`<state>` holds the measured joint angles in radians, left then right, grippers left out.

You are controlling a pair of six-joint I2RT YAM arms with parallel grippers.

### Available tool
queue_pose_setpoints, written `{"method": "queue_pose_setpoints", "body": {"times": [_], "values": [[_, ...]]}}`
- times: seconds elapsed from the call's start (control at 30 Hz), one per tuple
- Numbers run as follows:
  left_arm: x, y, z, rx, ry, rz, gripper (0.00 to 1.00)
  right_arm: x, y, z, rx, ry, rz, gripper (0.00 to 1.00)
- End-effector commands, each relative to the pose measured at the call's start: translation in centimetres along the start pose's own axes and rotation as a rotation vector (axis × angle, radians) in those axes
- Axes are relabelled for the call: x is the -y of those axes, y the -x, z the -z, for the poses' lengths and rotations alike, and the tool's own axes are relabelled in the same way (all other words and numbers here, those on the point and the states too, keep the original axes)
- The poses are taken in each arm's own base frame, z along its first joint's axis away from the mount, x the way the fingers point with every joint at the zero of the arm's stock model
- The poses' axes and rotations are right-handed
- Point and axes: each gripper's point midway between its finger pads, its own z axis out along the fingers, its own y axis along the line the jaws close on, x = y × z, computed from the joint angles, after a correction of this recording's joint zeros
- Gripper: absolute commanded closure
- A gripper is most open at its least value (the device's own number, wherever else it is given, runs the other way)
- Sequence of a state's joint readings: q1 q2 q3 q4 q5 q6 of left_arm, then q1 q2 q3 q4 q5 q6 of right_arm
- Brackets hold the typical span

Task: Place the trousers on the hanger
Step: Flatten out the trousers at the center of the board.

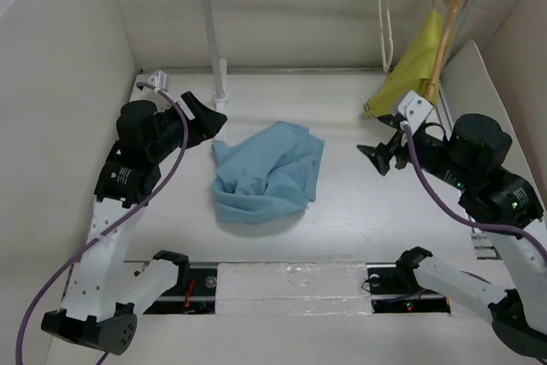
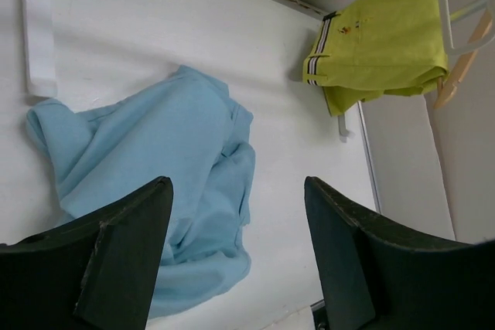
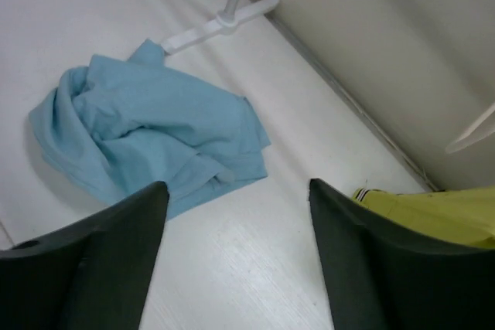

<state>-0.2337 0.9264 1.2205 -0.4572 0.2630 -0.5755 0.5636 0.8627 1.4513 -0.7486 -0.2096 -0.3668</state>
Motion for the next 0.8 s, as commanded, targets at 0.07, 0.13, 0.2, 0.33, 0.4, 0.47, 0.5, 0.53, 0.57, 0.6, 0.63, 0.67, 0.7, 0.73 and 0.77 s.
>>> {"method": "queue_pose_setpoints", "body": {"times": [0.07,0.13,0.2,0.33,0.4,0.47,0.5,0.53,0.57,0.6,0.63,0.67,0.7,0.73,0.77], "values": [[-2.3,1.8,1.6,0.106,0.147,0.028,0.34,-1.2,-1.3,0.0,0.009,0.042,0.019,0.10],[-4.0,2.9,2.1,0.166,0.251,0.027,0.34,-2.6,-3.2,-0.9,-0.018,0.104,0.009,0.33],[-6.5,1.5,2.0,0.141,0.359,0.070,0.37,-3.8,-4.5,-1.9,-0.029,0.165,-0.005,0.84],[-11.8,-4.6,-0.2,-0.047,0.531,0.147,0.80,-4.8,-10.7,-4.2,-0.193,0.175,-0.068,1.00],[-13.9,-8.0,-1.8,-0.156,0.576,0.183,1.00,-5.6,-13.1,-5.4,-0.228,0.190,-0.094,1.00],[-14.9,-9.2,-3.1,-0.138,0.578,0.243,1.00,-6.5,-15.1,-6.8,-0.233,0.198,-0.129,0.68],[-15.4,-9.9,-3.1,-0.152,0.591,0.244,1.00,-7.1,-15.8,-7.3,-0.239,0.214,-0.128,0.67],[-15.7,-10.0,-3.2,-0.138,0.601,0.258,0.95,-7.5,-16.3,-7.8,-0.240,0.215,-0.151,0.38],[-15.7,-10.0,-3.7,-0.120,0.590,0.279,0.66,-7.7,-17.2,-8.3,-0.252,0.215,-0.164,0.28],[-16.2,-10.7,-3.9,-0.134,0.596,0.287,0.52,-8.3,-17.7,-8.9,-0.252,0.229,-0.169,0.21],[-16.4,-11.1,-4.2,-0.141,0.599,0.295,0.43,-9.1,-18.7,-9.7,-0.282,0.252,-0.185,0.20],[-17.0,-11.9,-4.6,-0.165,0.618,0.306,0.36,-9.4,-18.8,-10.6,-0.269,0.256,-0.187,0.20],[-17.7,-12.9,-4.6,-0.189,0.642,0.314,0.36,-10.4,-19.6,-11.0,-0.285,0.277,-0.190,0.20],[-18.2,-13.6,-4.7,-0.207,0.658,0.322,0.35,-11.1,-20.7,-11.8,-0.315,0.296,-0.204,0.20],[-18.7,-14.4,-4.8,-0.227,0.674,0.329,0.35,-11.8,-21.1,-12.2,-0.321,0.320,-0.205,0.20]]}}
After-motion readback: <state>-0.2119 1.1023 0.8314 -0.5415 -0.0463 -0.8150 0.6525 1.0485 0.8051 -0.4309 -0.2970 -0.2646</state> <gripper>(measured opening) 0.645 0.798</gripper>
